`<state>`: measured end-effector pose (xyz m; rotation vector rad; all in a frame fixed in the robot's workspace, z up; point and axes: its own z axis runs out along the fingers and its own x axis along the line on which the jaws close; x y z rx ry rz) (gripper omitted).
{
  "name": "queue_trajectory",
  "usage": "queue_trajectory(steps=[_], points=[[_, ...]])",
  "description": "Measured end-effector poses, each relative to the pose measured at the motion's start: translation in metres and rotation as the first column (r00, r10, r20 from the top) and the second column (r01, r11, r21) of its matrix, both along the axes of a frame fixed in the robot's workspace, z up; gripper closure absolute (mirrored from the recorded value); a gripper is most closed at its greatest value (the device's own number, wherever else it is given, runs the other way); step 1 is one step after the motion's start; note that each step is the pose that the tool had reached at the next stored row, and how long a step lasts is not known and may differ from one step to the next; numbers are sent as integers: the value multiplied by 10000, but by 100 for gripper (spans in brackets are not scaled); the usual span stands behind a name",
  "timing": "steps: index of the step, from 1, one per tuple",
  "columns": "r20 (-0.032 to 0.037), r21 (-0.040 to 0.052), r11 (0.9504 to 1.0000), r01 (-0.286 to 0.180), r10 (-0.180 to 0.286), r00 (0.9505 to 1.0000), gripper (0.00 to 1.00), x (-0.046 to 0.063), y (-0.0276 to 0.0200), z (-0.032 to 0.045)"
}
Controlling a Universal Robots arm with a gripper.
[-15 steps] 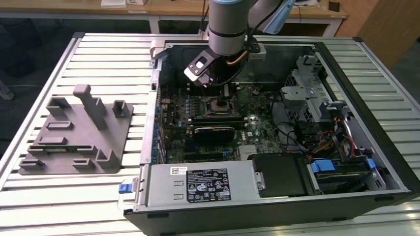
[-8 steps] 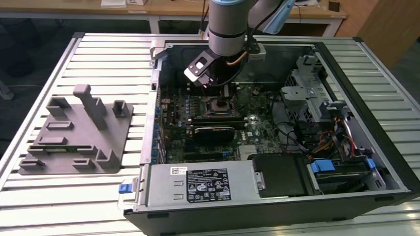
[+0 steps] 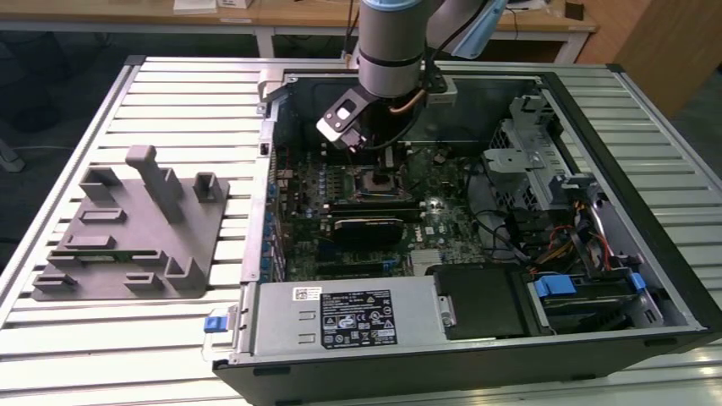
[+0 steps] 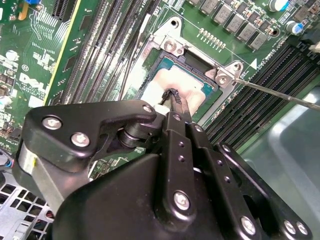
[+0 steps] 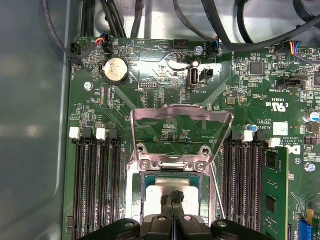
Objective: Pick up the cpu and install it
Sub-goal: 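Place the cpu into insertion slot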
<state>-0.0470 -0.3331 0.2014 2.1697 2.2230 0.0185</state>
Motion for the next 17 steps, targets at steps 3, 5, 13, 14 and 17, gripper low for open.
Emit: queue_trajectory(steps=[3,5,13,14,17], points=[[-2,-2,10000,-33,33,10000,89,0,-2,-4],[-1,-2,10000,-39,39,10000,89,0,-2,-7],[-3,-3,10000,-55,55,10000,89,0,-3,-28],[-4,-2,10000,-55,55,10000,89,0,-2,-31],[-8,-11,10000,-55,55,10000,89,-1,-4,-43]])
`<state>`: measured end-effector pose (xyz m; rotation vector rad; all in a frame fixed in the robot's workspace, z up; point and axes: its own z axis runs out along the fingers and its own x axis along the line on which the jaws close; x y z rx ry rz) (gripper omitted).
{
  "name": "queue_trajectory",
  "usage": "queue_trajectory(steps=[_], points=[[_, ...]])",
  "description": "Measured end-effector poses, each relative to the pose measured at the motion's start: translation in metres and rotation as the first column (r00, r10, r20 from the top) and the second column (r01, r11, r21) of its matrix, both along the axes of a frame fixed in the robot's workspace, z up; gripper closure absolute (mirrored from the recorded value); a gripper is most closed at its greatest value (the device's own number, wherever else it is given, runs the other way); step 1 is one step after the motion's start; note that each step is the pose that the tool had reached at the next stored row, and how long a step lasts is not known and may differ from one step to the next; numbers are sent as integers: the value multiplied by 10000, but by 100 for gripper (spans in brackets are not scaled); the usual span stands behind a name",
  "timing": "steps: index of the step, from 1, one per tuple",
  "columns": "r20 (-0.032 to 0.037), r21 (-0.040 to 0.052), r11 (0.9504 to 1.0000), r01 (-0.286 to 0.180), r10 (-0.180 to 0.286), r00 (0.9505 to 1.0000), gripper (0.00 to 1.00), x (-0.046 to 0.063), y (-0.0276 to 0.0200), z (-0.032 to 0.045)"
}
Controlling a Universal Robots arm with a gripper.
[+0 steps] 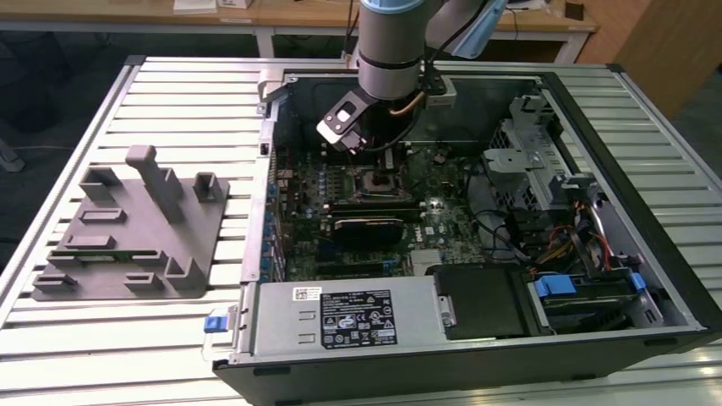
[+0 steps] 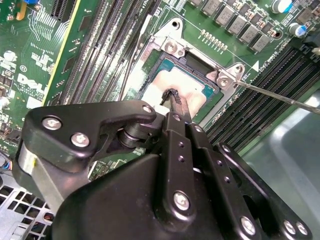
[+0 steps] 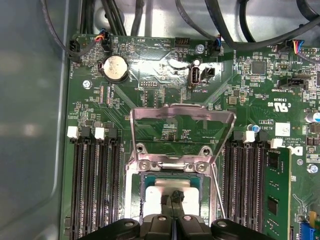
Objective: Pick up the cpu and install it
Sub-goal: 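Place the cpu into insertion slot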
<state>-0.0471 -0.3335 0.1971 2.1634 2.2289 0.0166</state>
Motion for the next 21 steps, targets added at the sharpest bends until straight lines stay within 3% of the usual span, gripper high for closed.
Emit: queue_trajectory(steps=[9,21], points=[[16,21,10000,0,0,10000,89,2,2,7],[7,6,10000,0,0,10000,89,1,2,171]])
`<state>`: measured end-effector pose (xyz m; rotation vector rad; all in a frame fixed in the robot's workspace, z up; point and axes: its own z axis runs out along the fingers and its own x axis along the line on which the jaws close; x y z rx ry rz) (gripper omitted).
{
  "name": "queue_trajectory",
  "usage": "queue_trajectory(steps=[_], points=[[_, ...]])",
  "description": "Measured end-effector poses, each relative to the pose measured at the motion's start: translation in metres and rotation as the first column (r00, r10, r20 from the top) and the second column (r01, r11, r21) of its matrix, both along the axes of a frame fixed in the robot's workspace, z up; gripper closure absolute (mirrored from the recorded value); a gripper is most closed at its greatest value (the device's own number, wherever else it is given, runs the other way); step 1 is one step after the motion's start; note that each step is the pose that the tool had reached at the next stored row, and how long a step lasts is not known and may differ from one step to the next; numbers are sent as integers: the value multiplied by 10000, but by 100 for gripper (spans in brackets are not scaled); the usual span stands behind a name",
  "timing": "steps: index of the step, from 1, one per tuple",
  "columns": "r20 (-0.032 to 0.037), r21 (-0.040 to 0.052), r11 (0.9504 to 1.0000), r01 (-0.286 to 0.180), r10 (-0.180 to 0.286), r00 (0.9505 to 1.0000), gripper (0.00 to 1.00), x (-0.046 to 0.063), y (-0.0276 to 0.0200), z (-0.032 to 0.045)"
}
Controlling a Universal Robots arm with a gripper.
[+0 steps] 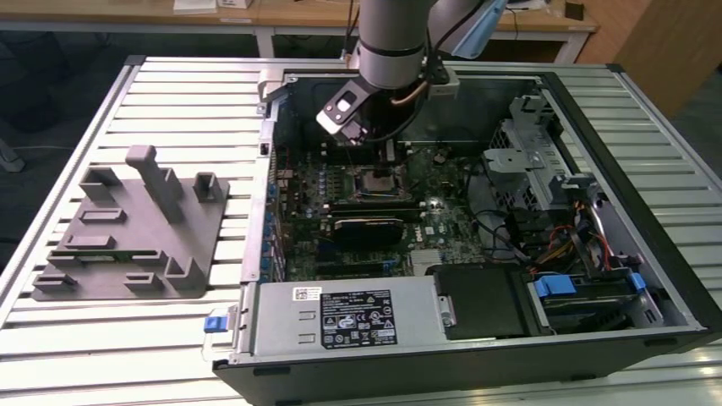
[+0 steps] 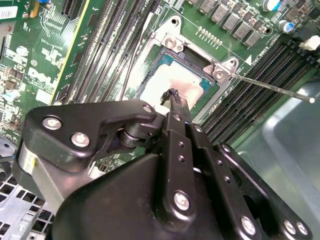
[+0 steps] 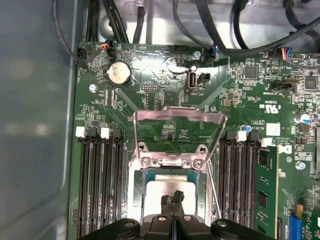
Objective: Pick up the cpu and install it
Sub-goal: 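Place the cpu into insertion slot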
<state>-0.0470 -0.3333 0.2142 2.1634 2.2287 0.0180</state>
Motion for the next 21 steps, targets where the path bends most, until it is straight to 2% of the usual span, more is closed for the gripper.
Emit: queue_trajectory(steps=[14,17,21], points=[[-3,-4,10000,0,0,10000,89,0,-1,24],[0,0,10000,0,0,10000,89,0,0,70],[1,1,10000,0,0,10000,89,0,0,168]])
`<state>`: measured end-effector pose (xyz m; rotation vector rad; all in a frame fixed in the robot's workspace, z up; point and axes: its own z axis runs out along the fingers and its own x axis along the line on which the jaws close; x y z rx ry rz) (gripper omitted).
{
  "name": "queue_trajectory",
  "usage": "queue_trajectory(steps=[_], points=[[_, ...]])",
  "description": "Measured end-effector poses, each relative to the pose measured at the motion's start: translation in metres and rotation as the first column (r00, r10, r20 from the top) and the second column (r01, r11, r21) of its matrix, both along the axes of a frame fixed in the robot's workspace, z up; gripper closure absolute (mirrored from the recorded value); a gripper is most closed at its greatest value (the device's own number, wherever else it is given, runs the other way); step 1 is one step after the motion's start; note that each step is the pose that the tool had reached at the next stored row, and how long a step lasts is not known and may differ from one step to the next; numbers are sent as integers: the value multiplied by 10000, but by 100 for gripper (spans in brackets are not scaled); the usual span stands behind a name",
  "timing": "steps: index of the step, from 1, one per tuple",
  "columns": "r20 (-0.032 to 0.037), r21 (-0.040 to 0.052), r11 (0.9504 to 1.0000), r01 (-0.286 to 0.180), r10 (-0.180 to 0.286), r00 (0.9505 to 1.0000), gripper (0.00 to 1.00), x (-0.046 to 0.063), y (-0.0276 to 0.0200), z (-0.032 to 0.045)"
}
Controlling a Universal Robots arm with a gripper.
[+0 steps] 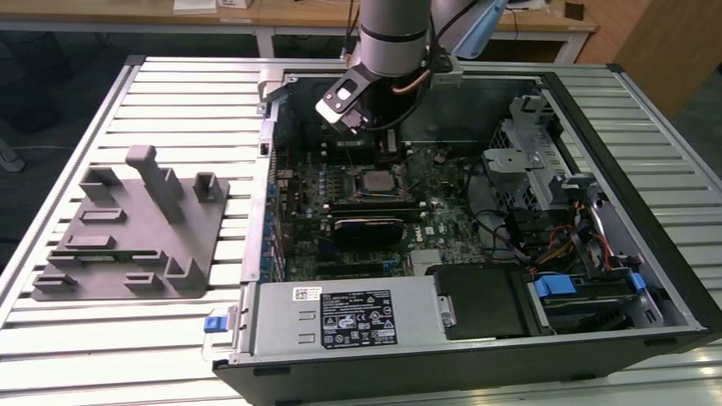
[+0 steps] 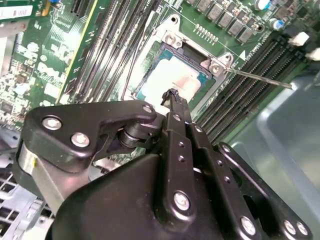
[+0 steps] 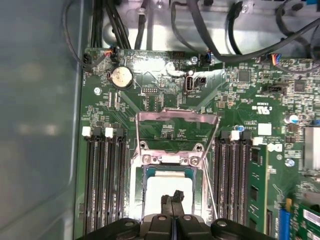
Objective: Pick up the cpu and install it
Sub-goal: 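Place the cpu into insertion slot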
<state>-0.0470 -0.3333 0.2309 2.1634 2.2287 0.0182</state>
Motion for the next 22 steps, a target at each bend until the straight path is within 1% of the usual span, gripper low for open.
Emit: queue_trajectory(steps=[3,5,8,15,20,22], points=[[-1,-2,10000,0,0,10000,89,0,0,81],[-1,-2,10000,0,0,10000,89,0,0,120],[-1,-1,10000,0,0,10000,89,0,0,146],[-2,-2,10000,0,0,10000,89,2,0,178],[-1,-2,10000,0,0,10000,89,2,0,277],[0,0,10000,0,0,10000,89,2,0,285]])
